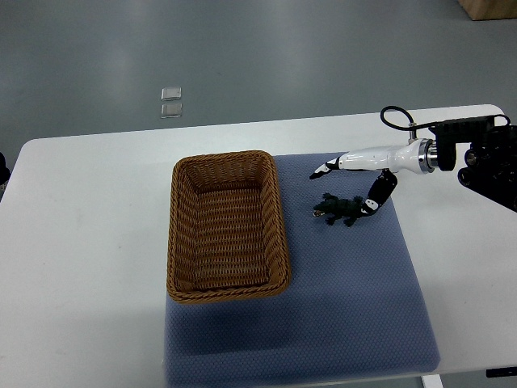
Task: Place crocodile in brown basket with right hand
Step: 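Reach the right hand down over the green toy crocodile, then close the right hand fingers around the crocodile and lift it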
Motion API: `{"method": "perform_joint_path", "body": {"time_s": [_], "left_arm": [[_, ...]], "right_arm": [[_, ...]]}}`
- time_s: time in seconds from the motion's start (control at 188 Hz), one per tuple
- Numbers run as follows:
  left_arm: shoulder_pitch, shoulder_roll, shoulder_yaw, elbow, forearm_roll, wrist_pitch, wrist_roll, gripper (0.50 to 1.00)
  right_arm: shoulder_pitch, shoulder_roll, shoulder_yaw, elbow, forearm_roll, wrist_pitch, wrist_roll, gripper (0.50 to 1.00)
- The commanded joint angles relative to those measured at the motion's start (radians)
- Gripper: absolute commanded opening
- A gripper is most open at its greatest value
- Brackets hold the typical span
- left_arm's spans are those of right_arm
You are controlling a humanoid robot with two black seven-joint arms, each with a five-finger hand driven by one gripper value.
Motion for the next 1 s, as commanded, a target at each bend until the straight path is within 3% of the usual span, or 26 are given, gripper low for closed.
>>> {"method": "perform_joint_path", "body": {"time_s": [0.0,0.313,0.994], "left_arm": [[0.000,0.000,0.000,-0.002,0.000,0.000,0.000,1.000],[0.000,0.000,0.002,-0.002,0.000,0.000,0.000,1.000],[-0.002,0.000,0.003,-0.003,0.000,0.000,0.000,1.000]], "right_arm": [[0.023,0.005,-0.076,-0.004,-0.004,-0.046,0.002,0.924],[0.038,0.018,-0.163,-0.029,-0.025,-0.128,0.015,0.921],[0.037,0.041,-0.186,-0.052,-0.066,-0.138,0.015,0.881]]}}
